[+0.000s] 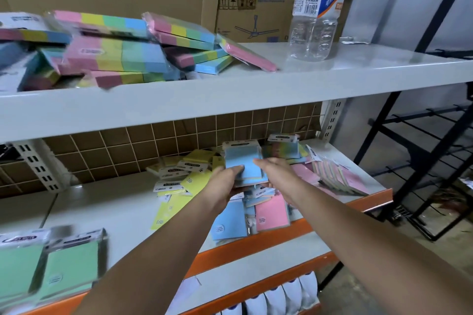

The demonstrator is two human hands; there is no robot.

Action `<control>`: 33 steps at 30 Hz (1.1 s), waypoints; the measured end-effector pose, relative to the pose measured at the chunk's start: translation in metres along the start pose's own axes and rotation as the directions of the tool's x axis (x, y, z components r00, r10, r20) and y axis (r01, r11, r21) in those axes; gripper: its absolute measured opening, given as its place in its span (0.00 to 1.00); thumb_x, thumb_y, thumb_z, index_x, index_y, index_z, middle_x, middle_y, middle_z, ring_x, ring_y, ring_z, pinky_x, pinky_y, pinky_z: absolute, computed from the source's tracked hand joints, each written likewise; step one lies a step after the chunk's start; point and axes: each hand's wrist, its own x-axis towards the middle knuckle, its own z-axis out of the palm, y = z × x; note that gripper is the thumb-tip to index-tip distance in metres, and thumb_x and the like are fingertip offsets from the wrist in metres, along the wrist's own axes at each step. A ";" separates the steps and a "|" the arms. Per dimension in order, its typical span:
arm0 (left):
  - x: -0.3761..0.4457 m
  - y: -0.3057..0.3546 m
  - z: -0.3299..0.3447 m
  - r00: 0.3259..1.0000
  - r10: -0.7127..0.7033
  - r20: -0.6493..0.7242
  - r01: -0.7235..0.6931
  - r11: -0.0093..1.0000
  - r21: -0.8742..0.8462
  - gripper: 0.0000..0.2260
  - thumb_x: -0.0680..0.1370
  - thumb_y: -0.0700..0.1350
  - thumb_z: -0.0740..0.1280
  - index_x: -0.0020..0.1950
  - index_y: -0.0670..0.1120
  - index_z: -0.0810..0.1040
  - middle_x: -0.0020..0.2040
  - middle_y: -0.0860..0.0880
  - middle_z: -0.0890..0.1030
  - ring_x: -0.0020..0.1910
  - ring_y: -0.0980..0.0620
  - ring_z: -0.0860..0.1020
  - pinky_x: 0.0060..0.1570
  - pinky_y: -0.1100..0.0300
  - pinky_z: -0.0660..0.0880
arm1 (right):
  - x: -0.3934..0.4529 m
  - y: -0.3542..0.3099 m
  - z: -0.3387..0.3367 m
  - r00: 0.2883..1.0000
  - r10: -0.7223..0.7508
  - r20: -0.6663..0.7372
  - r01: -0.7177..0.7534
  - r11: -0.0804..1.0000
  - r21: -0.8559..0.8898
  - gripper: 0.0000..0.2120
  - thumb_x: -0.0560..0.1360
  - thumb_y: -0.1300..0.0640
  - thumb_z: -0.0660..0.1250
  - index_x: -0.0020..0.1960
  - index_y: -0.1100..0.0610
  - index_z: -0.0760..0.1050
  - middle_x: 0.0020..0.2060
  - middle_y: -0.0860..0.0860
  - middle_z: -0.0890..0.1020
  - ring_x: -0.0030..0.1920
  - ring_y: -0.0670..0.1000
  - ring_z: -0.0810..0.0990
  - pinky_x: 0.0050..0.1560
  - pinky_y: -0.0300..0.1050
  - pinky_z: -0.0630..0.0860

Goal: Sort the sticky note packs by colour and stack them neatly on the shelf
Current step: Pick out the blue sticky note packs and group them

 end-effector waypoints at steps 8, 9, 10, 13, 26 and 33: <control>0.000 0.000 -0.053 0.993 0.001 -0.114 -0.009 0.997 -0.072 0.13 0.79 0.38 0.64 0.63 0.40 0.69 0.55 0.40 0.79 0.51 0.40 0.80 0.53 0.45 0.78 | 0.036 0.014 0.013 0.983 0.030 -0.184 -0.098 0.924 -0.370 0.14 0.75 0.51 0.65 0.35 0.55 0.66 0.35 0.54 0.77 0.41 0.58 0.82 0.34 0.42 0.75; -0.002 0.000 -0.058 0.993 -0.002 -0.122 -0.009 0.996 -0.091 0.14 0.79 0.38 0.64 0.64 0.40 0.68 0.56 0.39 0.79 0.52 0.40 0.80 0.51 0.46 0.79 | 0.037 0.011 0.017 0.983 0.049 -0.178 -0.114 0.919 -0.377 0.12 0.74 0.51 0.66 0.37 0.57 0.69 0.36 0.55 0.79 0.40 0.57 0.84 0.39 0.45 0.80; -0.002 0.000 -0.063 0.991 -0.007 -0.130 -0.007 0.994 -0.110 0.14 0.79 0.39 0.64 0.64 0.40 0.68 0.58 0.39 0.78 0.53 0.39 0.80 0.47 0.48 0.81 | 0.039 0.010 0.021 0.981 0.060 -0.183 -0.130 0.908 -0.397 0.11 0.74 0.50 0.67 0.42 0.59 0.73 0.37 0.55 0.81 0.41 0.57 0.84 0.43 0.47 0.81; -0.003 -0.002 -0.075 0.986 -0.048 -0.161 0.023 0.988 -0.154 0.14 0.79 0.39 0.64 0.63 0.42 0.68 0.59 0.39 0.77 0.52 0.37 0.81 0.42 0.46 0.82 | 0.043 0.007 0.032 0.973 0.037 -0.229 -0.158 0.829 -0.537 0.20 0.73 0.46 0.68 0.56 0.60 0.78 0.51 0.58 0.83 0.50 0.57 0.83 0.49 0.46 0.79; -0.008 -0.018 -0.084 0.972 -0.078 -0.222 0.043 0.987 -0.155 0.17 0.78 0.41 0.66 0.65 0.44 0.68 0.59 0.40 0.77 0.54 0.39 0.80 0.50 0.46 0.80 | 0.050 -0.008 0.035 0.939 0.047 -0.340 -0.197 0.884 -0.423 0.24 0.79 0.55 0.61 0.72 0.60 0.60 0.64 0.62 0.75 0.65 0.62 0.74 0.65 0.55 0.71; -0.021 -0.019 -0.075 0.959 -0.103 -0.264 0.057 0.983 -0.175 0.13 0.78 0.42 0.63 0.62 0.44 0.69 0.60 0.38 0.74 0.54 0.37 0.78 0.45 0.48 0.81 | 0.032 -0.007 0.018 0.937 -0.090 -0.337 0.009 0.972 -0.236 0.17 0.72 0.59 0.65 0.59 0.62 0.71 0.53 0.60 0.80 0.54 0.64 0.79 0.51 0.51 0.75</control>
